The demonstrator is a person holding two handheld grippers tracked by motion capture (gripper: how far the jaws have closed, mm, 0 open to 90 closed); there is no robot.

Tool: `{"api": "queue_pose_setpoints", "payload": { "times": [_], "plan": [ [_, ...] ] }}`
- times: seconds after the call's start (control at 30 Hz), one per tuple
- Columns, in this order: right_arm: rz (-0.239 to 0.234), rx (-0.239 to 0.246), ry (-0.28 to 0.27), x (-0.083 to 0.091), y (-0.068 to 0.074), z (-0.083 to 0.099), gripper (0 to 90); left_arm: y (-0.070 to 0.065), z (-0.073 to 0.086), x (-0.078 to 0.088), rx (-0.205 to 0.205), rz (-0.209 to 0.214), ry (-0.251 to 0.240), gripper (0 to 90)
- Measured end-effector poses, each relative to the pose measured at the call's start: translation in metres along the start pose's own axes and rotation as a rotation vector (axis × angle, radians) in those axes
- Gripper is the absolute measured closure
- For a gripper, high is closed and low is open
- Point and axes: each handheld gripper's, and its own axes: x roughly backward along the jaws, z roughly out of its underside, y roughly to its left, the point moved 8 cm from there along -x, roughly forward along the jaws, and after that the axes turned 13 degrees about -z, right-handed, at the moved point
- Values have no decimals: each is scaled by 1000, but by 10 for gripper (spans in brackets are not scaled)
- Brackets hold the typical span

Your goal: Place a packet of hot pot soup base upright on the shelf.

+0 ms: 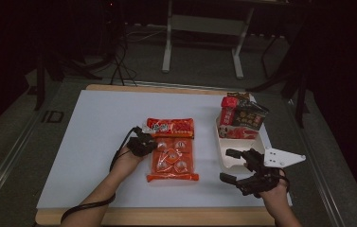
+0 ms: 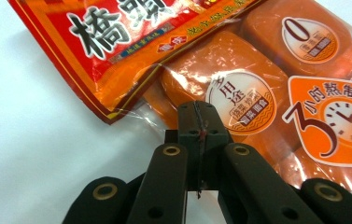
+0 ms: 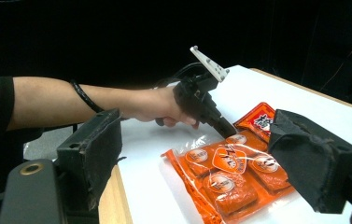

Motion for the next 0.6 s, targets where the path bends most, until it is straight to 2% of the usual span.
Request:
{"api": "queue_pose_setpoints", "payload": {
  "times": [0.03, 0.23, 0.33, 0.5, 0.6],
  "plan": [
    [1, 1, 0, 0, 0, 0, 174, 4, -5, -1, 47, -4, -15, 900],
    [1, -1, -1, 1, 0, 1, 174, 7, -16, -7, 85, -27, -44, 900],
    [-1, -4, -5, 1, -1, 1, 174, 10, -22, -10, 107, -13, -47, 900],
    [0, 1, 5, 0, 0, 3, 174, 8, -32, -19, 83, -20, -35, 900],
    [-3, 2, 6, 0, 0, 3, 174, 4, -38, -24, 68, -19, -11, 900]
  ]
}}
